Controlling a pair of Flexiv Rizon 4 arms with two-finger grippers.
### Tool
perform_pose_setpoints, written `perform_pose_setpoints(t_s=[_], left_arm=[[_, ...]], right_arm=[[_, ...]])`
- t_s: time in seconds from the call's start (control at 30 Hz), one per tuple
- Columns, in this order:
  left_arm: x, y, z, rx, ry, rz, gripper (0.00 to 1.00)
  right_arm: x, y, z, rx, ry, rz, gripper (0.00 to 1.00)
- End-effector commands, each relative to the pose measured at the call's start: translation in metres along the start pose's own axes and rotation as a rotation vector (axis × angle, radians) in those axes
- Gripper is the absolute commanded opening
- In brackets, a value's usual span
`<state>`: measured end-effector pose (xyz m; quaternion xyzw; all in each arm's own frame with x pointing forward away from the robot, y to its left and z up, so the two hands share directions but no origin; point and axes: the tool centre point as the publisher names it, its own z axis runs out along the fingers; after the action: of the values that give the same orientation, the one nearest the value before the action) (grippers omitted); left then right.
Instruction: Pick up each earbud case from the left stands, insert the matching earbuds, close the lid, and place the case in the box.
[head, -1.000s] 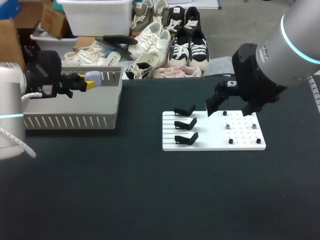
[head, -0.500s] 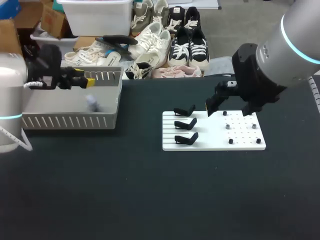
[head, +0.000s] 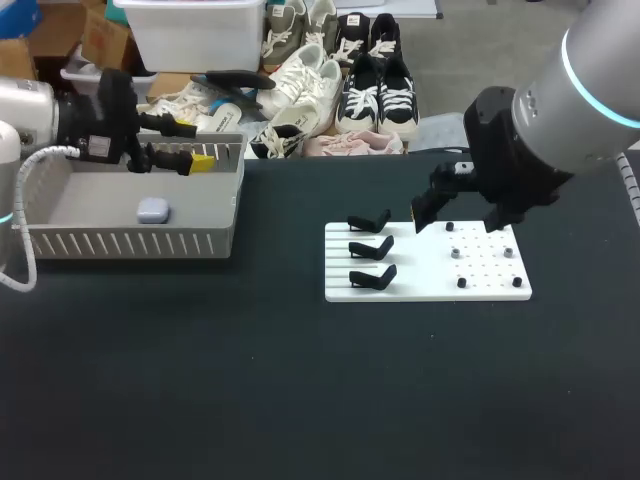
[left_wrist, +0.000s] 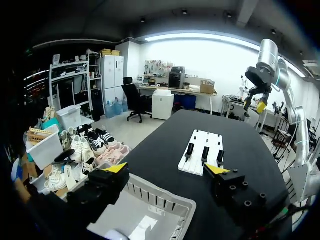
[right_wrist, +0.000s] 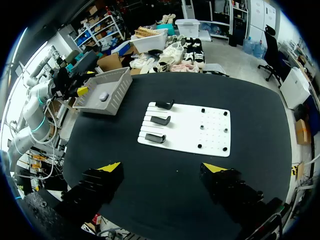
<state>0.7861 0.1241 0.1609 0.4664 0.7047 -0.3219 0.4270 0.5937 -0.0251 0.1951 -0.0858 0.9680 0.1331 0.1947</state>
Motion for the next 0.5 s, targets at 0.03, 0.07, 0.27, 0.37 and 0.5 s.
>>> perform_pose_setpoints(t_s=[0.03,0.07,0.27,0.37,0.5], left_arm=[[-0.005,-0.025,-0.011,0.028,-0.018,-0.007,1.00],[-0.005,-0.032,-0.011,0.039,-0.004,-0.004,1.00],[-0.004,-0.074,-0.009,0.110,-0.017,-0.016,1.00],[-0.003,-0.091,-0.007,0.145,-0.025,-0.021,1.00],[-0.002,-0.106,-0.003,0.175,-0.023,-0.020,1.00]], right_arm=[[0.002,-0.001,-0.001,0.001,-0.006,0.002,1.00],[0.002,-0.001,-0.001,0.001,-0.006,0.002,1.00],[0.002,-0.001,-0.001,0.001,-0.006,0.002,1.00],[0.002,-0.001,-0.001,0.001,-0.006,0.002,1.00],[0.002,-0.001,-0.001,0.001,-0.006,0.002,1.00]])
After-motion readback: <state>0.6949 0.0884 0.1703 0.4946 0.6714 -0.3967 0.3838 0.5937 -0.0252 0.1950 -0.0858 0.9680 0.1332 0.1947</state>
